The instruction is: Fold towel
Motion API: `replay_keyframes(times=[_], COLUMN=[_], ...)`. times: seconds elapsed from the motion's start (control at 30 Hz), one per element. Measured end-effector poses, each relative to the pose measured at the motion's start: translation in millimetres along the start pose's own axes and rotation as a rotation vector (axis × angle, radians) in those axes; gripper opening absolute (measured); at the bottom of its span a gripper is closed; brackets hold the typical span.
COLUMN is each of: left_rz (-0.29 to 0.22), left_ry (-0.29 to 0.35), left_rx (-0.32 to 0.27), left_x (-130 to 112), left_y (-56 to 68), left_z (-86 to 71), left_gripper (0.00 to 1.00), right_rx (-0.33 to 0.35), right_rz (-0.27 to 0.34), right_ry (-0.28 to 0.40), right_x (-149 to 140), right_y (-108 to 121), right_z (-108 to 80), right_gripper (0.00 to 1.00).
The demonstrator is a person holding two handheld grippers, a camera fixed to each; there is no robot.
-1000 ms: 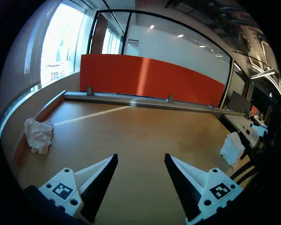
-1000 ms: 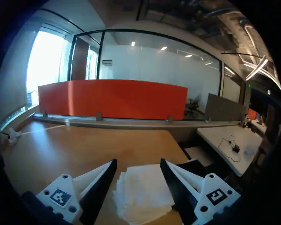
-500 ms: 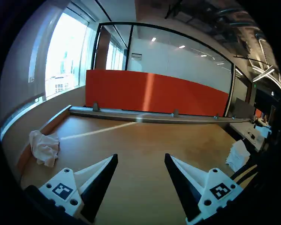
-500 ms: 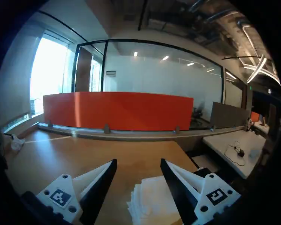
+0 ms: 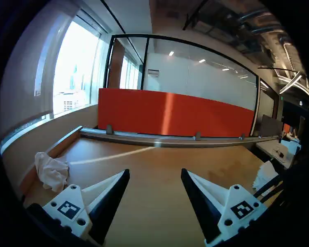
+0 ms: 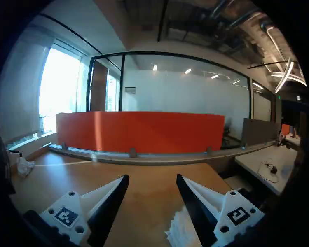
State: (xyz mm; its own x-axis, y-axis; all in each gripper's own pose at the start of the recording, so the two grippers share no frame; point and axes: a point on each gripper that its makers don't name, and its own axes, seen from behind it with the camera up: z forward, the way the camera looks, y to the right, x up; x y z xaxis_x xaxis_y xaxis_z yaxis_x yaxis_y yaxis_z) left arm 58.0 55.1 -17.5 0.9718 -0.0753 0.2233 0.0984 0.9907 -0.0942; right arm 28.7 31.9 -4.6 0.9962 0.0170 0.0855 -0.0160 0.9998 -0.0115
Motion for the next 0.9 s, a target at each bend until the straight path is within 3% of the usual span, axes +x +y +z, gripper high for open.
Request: replay_keyframes(times=[0.67, 0.9], left_rz=[0.007, 0.043], left_ry=[0.086, 0.117], left_rx=[0.006, 0.015], left_x=[9.3, 4.8], left_y=[-9.1, -16.4], left_z=[11.7, 16.5], left_gripper=[0.92, 0.92], right_rx=[0.069, 0.081], right_rz=[0.038, 0.027], right_ry=[0.003, 0.004], right_x=[11.1, 13.9], right_y=[-65.6, -79.4], right_z=[13.4, 13.7], right_gripper=[0.89, 0.9])
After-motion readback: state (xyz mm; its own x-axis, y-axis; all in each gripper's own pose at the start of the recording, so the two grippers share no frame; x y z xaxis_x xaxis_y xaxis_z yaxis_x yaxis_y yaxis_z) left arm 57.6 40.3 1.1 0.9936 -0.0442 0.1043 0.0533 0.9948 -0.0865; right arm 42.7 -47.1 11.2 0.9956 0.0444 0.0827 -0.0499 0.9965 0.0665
